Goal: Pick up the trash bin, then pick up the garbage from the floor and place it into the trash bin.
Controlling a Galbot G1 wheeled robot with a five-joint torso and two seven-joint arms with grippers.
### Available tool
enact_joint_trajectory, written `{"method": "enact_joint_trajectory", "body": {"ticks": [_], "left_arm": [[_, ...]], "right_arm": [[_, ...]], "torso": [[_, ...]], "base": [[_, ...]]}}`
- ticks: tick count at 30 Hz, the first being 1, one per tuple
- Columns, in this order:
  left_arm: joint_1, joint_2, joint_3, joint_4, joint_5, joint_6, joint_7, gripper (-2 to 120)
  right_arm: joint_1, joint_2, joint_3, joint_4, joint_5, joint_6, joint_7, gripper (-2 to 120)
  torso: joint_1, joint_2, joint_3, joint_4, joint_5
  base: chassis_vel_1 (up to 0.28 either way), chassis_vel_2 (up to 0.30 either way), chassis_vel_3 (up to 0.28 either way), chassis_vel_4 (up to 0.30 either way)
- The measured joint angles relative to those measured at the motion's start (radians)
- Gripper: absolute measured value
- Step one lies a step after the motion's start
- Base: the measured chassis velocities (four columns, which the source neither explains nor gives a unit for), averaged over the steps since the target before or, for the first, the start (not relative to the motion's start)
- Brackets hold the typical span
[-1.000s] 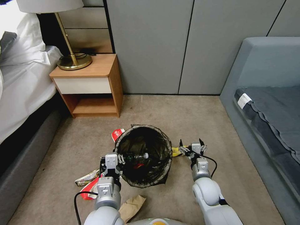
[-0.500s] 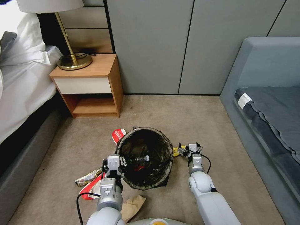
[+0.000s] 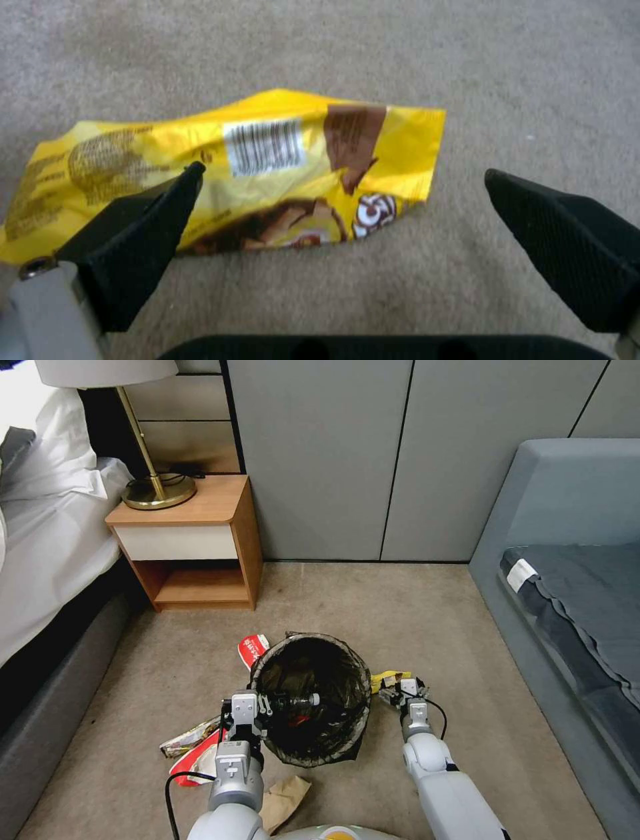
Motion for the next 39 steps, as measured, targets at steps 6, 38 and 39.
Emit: {"method": "enact_joint_trajectory", "body": {"ticks": [6, 38, 39], "left_arm": [[0.004, 0.0, 0.007, 0.0, 0.006, 0.0, 0.0, 0], [0.011, 0.002, 0.016, -0.003, 0.02, -0.001, -0.001, 0], [0.011, 0.002, 0.016, -0.003, 0.02, -0.001, -0.001, 0]], "right_arm": [[0.002, 0.001, 0.006, -0.027, 0.015, 0.024, -0.011, 100], [0.062, 0.001, 0.013, -0.132, 0.002, 0.084, -0.056, 100], [0.062, 0.001, 0.013, -0.132, 0.002, 0.084, -0.056, 100]], "torso": [[0.0, 0.0, 0.0, 0.0, 0.0], [0.0, 0.0, 0.0, 0.0, -0.0001], [0.0, 0.0, 0.0, 0.0, -0.0001]], "base": [[0.0, 0.0, 0.0, 0.0], [0.0, 0.0, 0.0, 0.0], [0.0, 0.0, 0.0, 0.0]]}}
